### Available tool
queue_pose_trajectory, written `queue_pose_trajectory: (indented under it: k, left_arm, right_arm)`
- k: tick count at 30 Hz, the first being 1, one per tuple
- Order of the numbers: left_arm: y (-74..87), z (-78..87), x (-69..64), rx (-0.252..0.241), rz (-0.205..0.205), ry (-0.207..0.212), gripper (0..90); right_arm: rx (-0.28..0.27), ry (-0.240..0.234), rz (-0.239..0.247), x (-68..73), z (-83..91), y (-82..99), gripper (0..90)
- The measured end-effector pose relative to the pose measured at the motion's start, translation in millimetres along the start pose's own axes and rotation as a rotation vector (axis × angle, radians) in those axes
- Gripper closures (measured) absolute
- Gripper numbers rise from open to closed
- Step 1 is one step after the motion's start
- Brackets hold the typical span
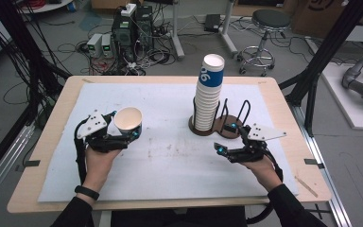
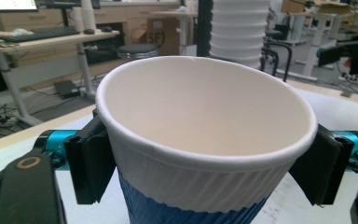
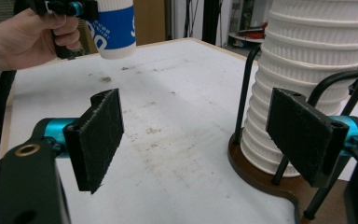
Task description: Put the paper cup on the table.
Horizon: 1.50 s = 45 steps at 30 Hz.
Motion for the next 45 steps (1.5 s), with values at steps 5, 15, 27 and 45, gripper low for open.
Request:
queue_pose_trajectory:
  k: [5, 15, 27, 45]
  left_arm:
    - [-1.0, 1.4, 12.2, -0.01, 0.017, -0.046, 19.2]
    - [6.6, 2.3, 39.1, -0.02, 0.078, -0.156, 19.4]
    - [16.1, 2.6, 59.2, -0.008, 0.056, -0.307, 20.0]
    - [51.3, -20.2, 71.8, 0.111, 0.103, -0.26, 19.9]
  right_arm:
    - [-0.002, 0.005, -0.001, -0.5, -0.1, -0.1, 19.6]
    - [-0.004, 0.016, -0.004, -2.1, -0.4, 0.3, 19.5]
    - [0.002, 0.018, 0.001, -1.5, -1.3, 1.2, 19.6]
    - [0.01, 0.043, 0.003, -4.3, 3.0, 6.0, 19.6]
Point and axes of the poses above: each handheld gripper's, and its own axes: z roughly backward along the jaws, y roughly out of its underside, x roughly to its left, the point moved 2 cm from there along -z, roughly forward along the jaws, and after that the axes turned 12 degrees about -z, right-handed, at the moved point
